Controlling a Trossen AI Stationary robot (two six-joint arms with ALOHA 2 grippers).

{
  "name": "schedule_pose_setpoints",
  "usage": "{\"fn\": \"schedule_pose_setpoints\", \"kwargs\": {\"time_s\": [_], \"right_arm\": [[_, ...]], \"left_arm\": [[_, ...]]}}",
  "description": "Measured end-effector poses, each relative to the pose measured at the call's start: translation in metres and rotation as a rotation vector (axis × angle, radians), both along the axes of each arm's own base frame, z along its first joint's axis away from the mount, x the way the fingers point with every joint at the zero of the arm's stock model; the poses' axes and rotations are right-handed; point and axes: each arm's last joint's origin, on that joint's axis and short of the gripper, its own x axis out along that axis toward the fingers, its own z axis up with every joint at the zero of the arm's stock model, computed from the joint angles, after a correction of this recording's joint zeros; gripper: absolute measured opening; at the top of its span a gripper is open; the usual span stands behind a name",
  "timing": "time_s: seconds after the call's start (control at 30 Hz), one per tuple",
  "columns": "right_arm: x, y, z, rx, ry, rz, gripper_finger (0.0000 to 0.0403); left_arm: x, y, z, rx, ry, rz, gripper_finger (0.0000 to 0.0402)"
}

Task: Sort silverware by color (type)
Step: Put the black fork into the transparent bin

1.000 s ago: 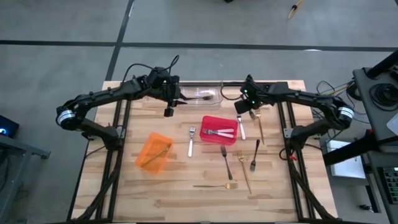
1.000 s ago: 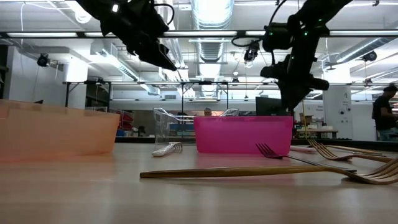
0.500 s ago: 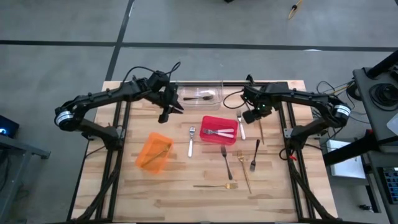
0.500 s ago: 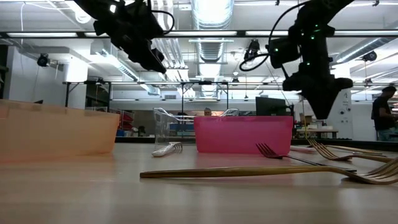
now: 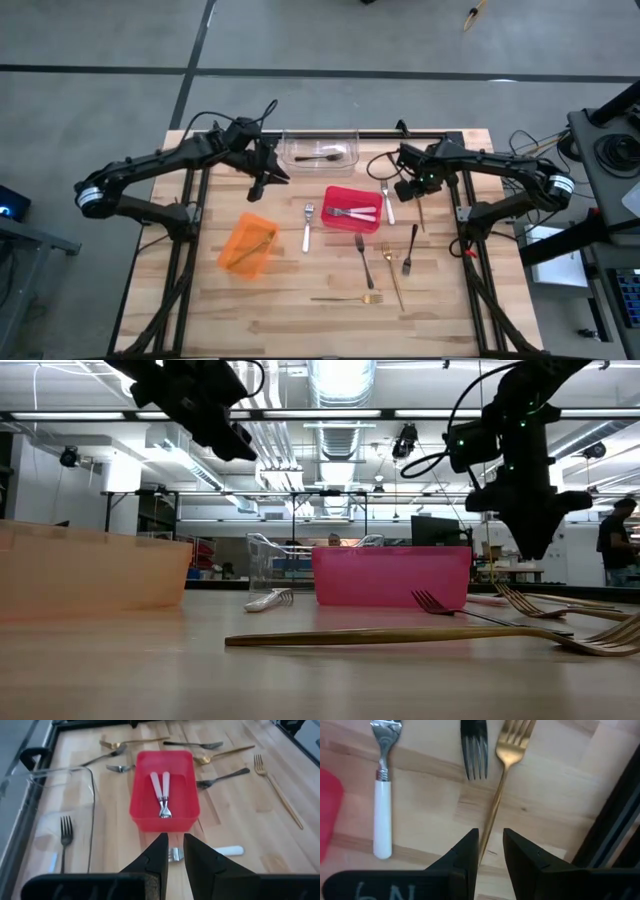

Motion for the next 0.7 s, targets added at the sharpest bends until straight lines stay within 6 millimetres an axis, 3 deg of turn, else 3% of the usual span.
{"fn": "schedule_pose_setpoints", "kwargs": {"time_s": [0.4, 0.7], "right_arm": [[0.003, -0.003, -0.006, -0.039, 0.001, 0.009, 0.0138], [0.018, -0.020, -0.004, -0.179, -0.166, 0.077, 0.0144]], "left_arm": [[0.001, 0.001, 0.000, -0.013, -0.007, 0.013, 0.0040], [0.003, 0.002, 0.001, -0.001, -0.022, 0.011, 0.0040]]}}
